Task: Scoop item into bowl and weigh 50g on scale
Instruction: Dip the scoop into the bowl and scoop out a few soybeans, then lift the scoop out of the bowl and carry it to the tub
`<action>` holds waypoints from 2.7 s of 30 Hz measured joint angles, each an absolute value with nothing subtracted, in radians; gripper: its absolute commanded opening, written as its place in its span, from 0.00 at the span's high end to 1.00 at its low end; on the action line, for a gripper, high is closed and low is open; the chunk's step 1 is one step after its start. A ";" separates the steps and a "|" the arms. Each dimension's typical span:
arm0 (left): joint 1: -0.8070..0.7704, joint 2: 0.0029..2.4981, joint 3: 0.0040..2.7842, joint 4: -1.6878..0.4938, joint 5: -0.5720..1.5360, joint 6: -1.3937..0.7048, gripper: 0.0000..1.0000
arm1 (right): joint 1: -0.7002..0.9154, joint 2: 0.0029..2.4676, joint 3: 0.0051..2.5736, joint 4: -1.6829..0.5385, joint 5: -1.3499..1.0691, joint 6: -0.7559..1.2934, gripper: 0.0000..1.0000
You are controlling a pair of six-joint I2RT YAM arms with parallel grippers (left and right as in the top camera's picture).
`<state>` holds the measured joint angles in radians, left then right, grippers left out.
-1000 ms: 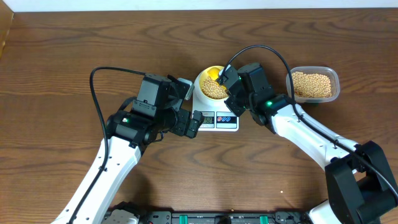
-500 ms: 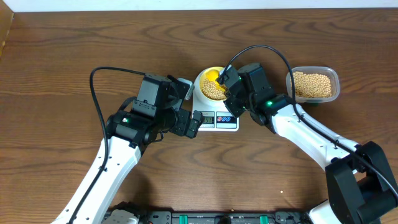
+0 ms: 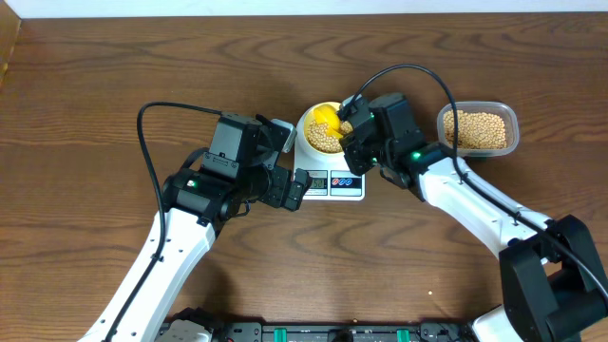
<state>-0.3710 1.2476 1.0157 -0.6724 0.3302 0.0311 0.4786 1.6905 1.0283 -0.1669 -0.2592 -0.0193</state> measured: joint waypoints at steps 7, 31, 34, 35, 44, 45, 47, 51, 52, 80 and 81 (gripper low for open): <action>-0.371 1.248 1.016 -0.672 0.330 0.031 0.02 | 0.436 1.691 1.028 -0.167 -0.351 0.062 0.99; -0.371 1.248 1.016 -0.672 0.330 0.031 0.02 | 0.294 1.620 1.028 -0.140 -0.616 0.179 0.99; -0.371 1.248 1.016 -0.672 0.330 0.031 0.02 | 0.272 1.602 1.028 -0.139 -0.685 0.179 0.99; -0.371 1.248 1.016 -0.672 0.330 0.031 0.02 | 0.262 1.598 1.028 -0.139 -0.714 0.182 0.99; -0.371 1.248 1.016 -0.673 0.330 0.031 0.02 | 0.188 1.596 1.028 -0.103 -0.849 0.291 0.99; -0.371 1.248 1.016 -0.672 0.331 0.031 0.02 | 0.179 1.596 1.028 -0.102 -0.855 0.297 0.99; -0.371 1.248 1.016 -0.673 0.330 0.031 0.02 | 0.160 1.596 1.028 -0.100 -0.864 0.307 0.99; -0.371 1.248 1.016 -0.673 0.331 0.031 0.02 | 0.116 1.596 1.028 -0.091 -0.876 0.314 0.99; -0.371 1.248 1.016 -0.672 0.330 0.031 0.02 | 0.101 1.596 1.028 -0.088 -0.877 0.315 0.99; -0.371 1.248 1.016 -0.672 0.330 0.031 0.02 | -0.204 1.596 1.028 -0.083 -0.928 0.349 0.99; -0.371 1.248 1.016 -0.672 0.330 0.031 0.02 | -0.213 1.596 1.028 -0.083 -0.928 0.348 0.99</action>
<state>-0.3710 1.2476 1.0157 -0.6724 0.3302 0.0311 -0.2134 1.5959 1.0283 -0.0826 -0.9283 0.3485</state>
